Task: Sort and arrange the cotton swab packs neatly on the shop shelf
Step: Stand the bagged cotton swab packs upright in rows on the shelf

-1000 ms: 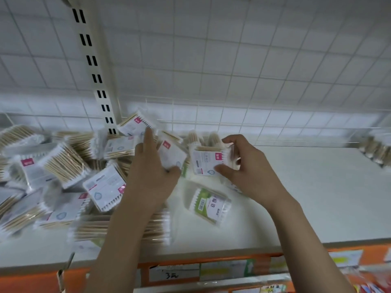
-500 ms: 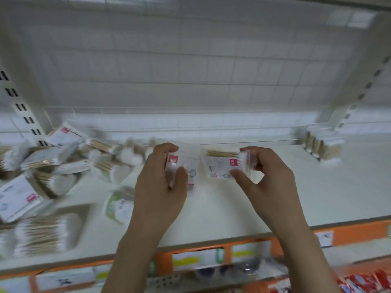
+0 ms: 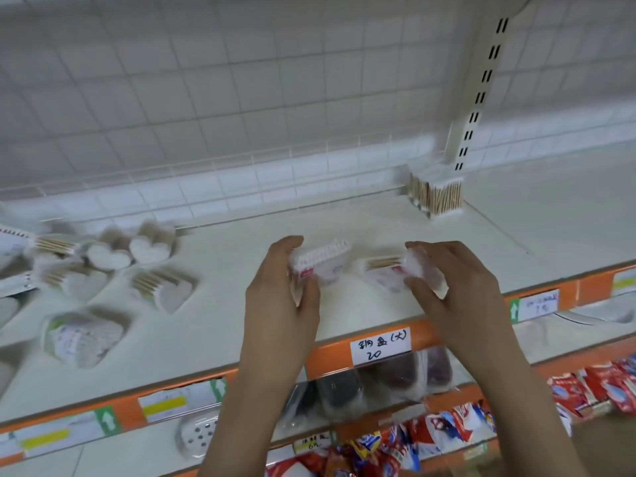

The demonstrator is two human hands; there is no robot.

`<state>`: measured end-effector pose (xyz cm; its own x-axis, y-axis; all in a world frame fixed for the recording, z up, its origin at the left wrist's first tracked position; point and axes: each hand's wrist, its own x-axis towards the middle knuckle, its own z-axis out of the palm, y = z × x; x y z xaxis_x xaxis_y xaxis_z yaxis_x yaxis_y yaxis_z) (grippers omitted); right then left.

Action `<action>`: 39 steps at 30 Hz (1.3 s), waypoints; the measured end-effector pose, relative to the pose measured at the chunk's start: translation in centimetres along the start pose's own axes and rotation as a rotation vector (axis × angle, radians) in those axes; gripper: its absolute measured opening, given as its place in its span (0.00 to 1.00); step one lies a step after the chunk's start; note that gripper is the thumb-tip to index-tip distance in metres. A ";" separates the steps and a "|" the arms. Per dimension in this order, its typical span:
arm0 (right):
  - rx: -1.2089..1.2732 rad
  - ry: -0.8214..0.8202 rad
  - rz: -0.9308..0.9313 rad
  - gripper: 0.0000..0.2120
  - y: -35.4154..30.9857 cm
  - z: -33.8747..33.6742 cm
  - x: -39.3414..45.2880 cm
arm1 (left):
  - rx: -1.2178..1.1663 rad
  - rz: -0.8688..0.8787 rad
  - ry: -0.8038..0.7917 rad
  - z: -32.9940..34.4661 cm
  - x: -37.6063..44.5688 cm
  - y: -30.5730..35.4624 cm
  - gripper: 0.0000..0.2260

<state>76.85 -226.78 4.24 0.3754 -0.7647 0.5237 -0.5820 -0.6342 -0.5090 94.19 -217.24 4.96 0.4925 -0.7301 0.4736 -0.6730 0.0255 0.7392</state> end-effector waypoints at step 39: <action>-0.070 -0.139 -0.184 0.16 16.9 -4.3 11.1 | 0.184 0.008 0.045 16.3 6.1 4.3 0.17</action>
<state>68.07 -245.46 4.43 0.5727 -0.6483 0.5017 -0.5415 -0.7587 -0.3621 85.32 -232.68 3.23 0.5083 -0.6993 0.5026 -0.7644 -0.0976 0.6373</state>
